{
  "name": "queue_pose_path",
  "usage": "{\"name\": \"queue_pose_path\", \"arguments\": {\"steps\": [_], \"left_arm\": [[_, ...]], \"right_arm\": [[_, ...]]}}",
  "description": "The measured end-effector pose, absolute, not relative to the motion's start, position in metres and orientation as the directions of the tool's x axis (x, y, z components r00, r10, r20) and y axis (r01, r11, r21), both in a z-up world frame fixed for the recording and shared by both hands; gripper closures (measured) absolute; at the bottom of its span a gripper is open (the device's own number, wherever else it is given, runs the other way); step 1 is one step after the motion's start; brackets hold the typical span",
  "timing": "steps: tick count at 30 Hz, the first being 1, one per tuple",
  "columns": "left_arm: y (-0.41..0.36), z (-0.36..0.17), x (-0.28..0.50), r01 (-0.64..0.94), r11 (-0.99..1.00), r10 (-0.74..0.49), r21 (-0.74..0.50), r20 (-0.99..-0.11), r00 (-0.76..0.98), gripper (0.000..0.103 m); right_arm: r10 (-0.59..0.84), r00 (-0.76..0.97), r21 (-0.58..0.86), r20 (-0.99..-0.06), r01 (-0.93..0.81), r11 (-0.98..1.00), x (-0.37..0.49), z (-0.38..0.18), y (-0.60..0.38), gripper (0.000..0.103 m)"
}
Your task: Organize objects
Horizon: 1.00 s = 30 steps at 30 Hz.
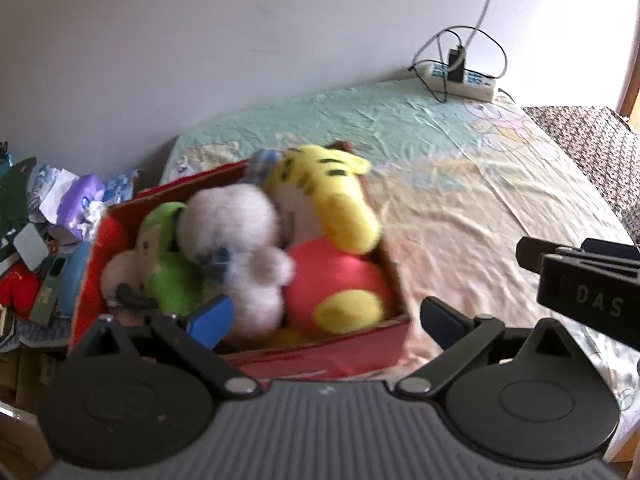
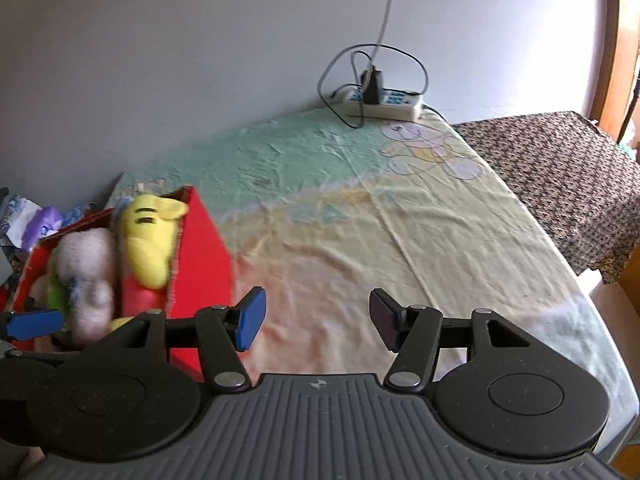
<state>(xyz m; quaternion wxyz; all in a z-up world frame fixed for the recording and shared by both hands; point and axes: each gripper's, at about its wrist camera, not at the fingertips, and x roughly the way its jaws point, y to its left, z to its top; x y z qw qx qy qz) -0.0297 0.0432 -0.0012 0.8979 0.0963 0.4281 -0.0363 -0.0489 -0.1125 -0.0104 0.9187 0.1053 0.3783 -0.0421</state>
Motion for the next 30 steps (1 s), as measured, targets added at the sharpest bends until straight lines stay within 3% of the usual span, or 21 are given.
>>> {"name": "queue_pose_path", "arguments": {"steps": [17,30], "left_arm": [[-0.028,-0.017,-0.028,0.145,0.975,0.050,0.166,-0.806,0.589,0.003],[-0.009,-0.034,-0.043,0.038,0.979,0.148,0.199,-0.833,0.533,0.003]], "right_arm": [[0.035,0.673,0.174,-0.738,0.139,0.975,-0.048,-0.033,-0.169,0.039],[0.158,0.628,0.198,-0.762,-0.006,0.980,-0.052,-0.039,-0.138,0.039]]}}
